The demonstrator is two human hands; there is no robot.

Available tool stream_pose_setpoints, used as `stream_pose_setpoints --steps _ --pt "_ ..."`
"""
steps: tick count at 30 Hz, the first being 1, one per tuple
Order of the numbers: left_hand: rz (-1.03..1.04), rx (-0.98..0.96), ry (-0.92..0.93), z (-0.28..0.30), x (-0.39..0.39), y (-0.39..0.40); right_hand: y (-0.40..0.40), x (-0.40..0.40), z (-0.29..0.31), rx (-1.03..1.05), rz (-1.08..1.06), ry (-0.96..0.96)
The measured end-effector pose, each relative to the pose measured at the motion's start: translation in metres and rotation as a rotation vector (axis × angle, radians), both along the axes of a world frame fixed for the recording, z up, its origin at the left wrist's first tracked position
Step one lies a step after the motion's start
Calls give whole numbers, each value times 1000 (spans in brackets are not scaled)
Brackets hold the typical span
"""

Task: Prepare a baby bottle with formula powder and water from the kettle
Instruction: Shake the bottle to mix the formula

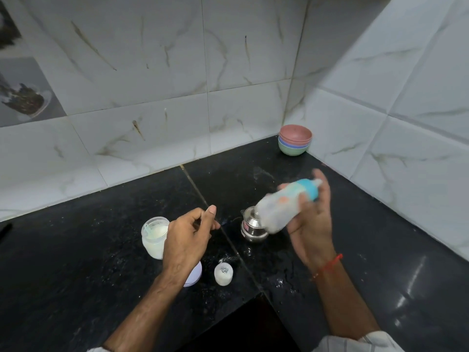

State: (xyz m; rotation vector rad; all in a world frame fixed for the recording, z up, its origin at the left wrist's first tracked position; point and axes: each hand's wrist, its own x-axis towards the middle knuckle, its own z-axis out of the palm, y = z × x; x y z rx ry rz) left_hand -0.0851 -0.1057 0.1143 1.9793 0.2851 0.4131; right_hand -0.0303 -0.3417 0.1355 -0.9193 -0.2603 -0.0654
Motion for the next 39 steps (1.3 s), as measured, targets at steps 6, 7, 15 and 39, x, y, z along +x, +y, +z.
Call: stream_pose_setpoints --steps 6,7,15,39 --pt "-29 -34 -30 4 4 0 -3 -3 6 -174 32 -108" --pt "-29 -43 -39 5 3 1 -5 0 8 14 -96 -42" --pt "-26 -30 -31 6 3 -4 -2 -2 5 -60 -129 -102" --pt "-3 -48 -58 6 -3 -15 -6 -9 2 -207 -51 -137"
